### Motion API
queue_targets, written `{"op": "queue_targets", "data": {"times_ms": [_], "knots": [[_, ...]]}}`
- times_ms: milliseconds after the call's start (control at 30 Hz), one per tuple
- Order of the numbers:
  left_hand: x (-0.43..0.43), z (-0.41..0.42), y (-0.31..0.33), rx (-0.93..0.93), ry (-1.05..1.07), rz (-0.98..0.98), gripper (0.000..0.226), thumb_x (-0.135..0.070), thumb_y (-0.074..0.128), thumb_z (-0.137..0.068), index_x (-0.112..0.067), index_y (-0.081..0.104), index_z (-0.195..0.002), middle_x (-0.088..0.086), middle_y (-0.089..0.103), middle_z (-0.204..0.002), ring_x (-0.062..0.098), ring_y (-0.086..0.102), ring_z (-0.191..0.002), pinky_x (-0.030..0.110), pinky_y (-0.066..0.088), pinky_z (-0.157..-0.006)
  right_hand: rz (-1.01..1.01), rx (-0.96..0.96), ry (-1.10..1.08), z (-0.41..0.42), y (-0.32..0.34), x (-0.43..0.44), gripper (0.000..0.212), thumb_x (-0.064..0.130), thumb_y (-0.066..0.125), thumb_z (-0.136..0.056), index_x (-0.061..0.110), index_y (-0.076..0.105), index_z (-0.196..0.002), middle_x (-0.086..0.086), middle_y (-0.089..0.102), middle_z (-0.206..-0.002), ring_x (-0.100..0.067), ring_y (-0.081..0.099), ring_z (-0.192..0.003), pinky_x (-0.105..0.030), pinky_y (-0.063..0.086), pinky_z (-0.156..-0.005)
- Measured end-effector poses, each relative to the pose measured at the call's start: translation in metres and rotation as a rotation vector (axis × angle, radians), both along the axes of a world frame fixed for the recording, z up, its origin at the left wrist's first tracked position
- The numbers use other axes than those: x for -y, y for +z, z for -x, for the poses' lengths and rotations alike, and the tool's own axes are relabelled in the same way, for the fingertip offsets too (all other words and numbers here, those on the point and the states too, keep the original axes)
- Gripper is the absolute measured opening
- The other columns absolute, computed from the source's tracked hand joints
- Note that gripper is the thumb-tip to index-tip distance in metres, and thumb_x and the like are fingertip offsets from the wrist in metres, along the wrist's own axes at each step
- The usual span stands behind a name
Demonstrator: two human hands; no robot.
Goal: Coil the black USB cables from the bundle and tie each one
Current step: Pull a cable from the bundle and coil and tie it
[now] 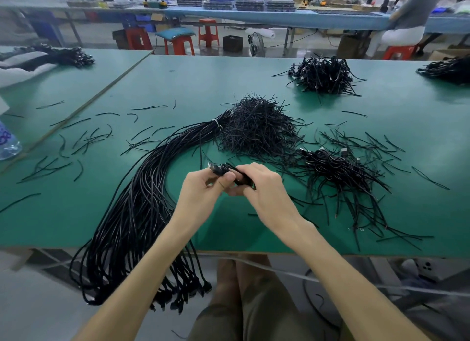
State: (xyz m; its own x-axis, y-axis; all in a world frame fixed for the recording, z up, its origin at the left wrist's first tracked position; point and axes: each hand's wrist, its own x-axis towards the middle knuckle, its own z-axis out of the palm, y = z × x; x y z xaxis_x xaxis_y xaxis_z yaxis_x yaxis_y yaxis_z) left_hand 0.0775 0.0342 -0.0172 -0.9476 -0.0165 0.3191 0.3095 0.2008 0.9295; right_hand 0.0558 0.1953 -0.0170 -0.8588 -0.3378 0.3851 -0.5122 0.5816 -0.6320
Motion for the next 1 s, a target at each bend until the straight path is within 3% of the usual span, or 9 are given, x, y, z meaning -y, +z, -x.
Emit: {"op": "queue_targets", "data": {"times_ms": [100,200,267,367,567,667,767,867,1000], "knots": [[0.001,0.002,-0.001,0.093,0.067,0.114,0.020,-0.047,0.069,-0.083,-0.029,0.078,-0.080,-0.010,0.076,-0.072,0.009,0.069,-0.068,0.026,0.051,-0.065,-0.050,0.045,-0.014,-0.002,-0.001,-0.003,0.032,-0.006,0.057,-0.088,0.009,0.071,-0.112,-0.005,0.067,-0.103,-0.023,0.055,-0.102,-0.041,0.045,-0.093],[-0.003,-0.001,-0.001,0.014,0.205,0.307,0.021,-0.046,0.072,-0.090,-0.040,0.069,-0.070,-0.015,0.070,-0.065,0.000,0.063,-0.060,0.011,0.041,-0.057,-0.060,0.055,-0.010,-0.007,0.001,-0.003,0.033,-0.008,0.052,-0.090,0.009,0.072,-0.110,-0.006,0.068,-0.101,-0.022,0.055,-0.102,-0.040,0.047,-0.092],[-0.004,-0.005,0.001,-0.034,0.260,0.408,0.023,-0.049,0.068,-0.094,-0.044,0.065,-0.071,-0.011,0.066,-0.065,0.003,0.063,-0.061,0.013,0.041,-0.057,-0.054,0.052,-0.009,-0.008,0.003,-0.002,0.029,-0.007,0.054,-0.093,0.007,0.072,-0.111,-0.007,0.068,-0.099,-0.018,0.056,-0.099,-0.039,0.047,-0.090],[-0.003,-0.007,0.006,-0.075,0.325,0.669,0.032,-0.058,0.057,-0.097,-0.043,0.055,-0.069,-0.010,0.057,-0.070,0.013,0.059,-0.063,0.031,0.040,-0.056,-0.081,0.043,0.003,-0.008,0.003,0.001,0.020,-0.002,0.057,-0.096,0.002,0.071,-0.110,-0.010,0.067,-0.095,-0.022,0.055,-0.096,-0.041,0.047,-0.088],[0.000,-0.008,0.004,-0.132,0.404,0.885,0.049,-0.064,0.047,-0.099,-0.027,0.055,-0.068,-0.005,0.053,-0.070,0.021,0.053,-0.058,0.033,0.036,-0.052,-0.058,-0.029,-0.013,-0.010,-0.005,0.007,0.016,0.010,0.060,-0.100,0.002,0.070,-0.109,0.000,0.059,-0.087,-0.014,0.047,-0.087,-0.036,0.046,-0.082],[0.006,-0.006,0.005,-0.035,0.385,0.872,0.055,-0.071,0.044,-0.096,-0.028,0.053,-0.061,-0.006,0.055,-0.064,0.018,0.054,-0.056,0.032,0.039,-0.051,-0.149,-0.094,-0.018,-0.009,-0.009,0.006,0.020,0.019,0.059,-0.102,0.002,0.069,-0.107,-0.004,0.060,-0.086,-0.017,0.047,-0.085,-0.038,0.046,-0.078],[0.011,-0.002,0.007,0.161,0.293,0.818,0.064,-0.078,0.042,-0.091,-0.024,0.068,-0.069,-0.004,0.066,-0.066,0.018,0.062,-0.055,0.037,0.054,-0.058,-0.230,-0.103,-0.003,-0.010,-0.013,0.004,0.021,0.019,0.054,-0.104,0.004,0.067,-0.107,-0.006,0.061,-0.089,-0.017,0.047,-0.087,-0.042,0.049,-0.079],[0.017,0.001,0.007,0.232,0.226,0.723,0.063,-0.077,0.049,-0.089,-0.020,0.071,-0.072,0.000,0.069,-0.065,0.021,0.066,-0.055,0.043,0.059,-0.062,-0.256,-0.102,0.015,-0.010,-0.012,0.002,0.017,0.016,0.053,-0.104,0.005,0.067,-0.107,-0.006,0.062,-0.091,-0.020,0.051,-0.090,-0.043,0.050,-0.079],[0.025,0.006,0.011,0.289,0.008,0.593,0.041,-0.064,0.062,-0.091,-0.023,0.068,-0.088,-0.005,0.074,-0.070,0.015,0.070,-0.056,0.026,0.049,-0.051,-0.312,-0.111,0.035,-0.011,-0.011,0.000,0.013,0.006,0.055,-0.102,0.006,0.068,-0.106,-0.005,0.063,-0.094,-0.022,0.053,-0.093,-0.040,0.051,-0.080]]}}
